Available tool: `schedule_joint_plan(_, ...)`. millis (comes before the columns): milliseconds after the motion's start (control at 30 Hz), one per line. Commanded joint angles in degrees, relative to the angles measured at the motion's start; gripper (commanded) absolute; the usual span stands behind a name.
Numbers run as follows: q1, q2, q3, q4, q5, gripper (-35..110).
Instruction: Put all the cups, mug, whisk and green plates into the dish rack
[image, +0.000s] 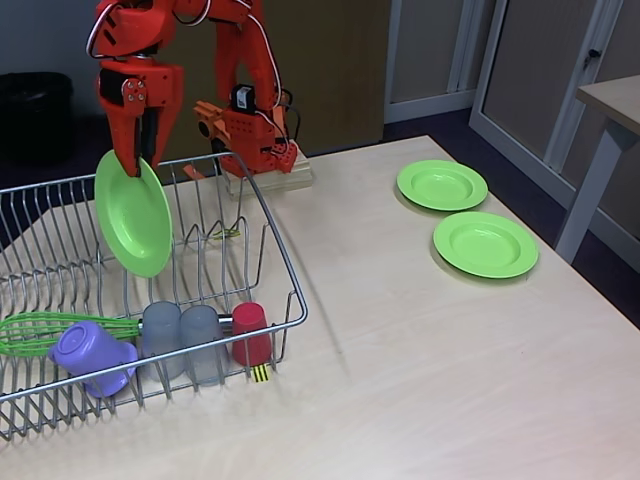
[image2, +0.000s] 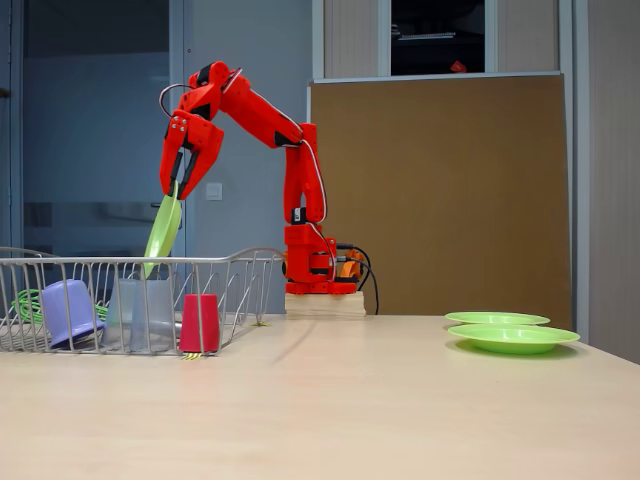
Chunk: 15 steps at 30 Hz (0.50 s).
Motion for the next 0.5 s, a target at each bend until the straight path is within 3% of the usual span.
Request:
schedule_joint_plan(0,2.55,-0.88,-0.26,-0.97,-0.79,0)
schedule_joint_plan(467,9.32,-11.43,1.05,-6.06,-7.38,0)
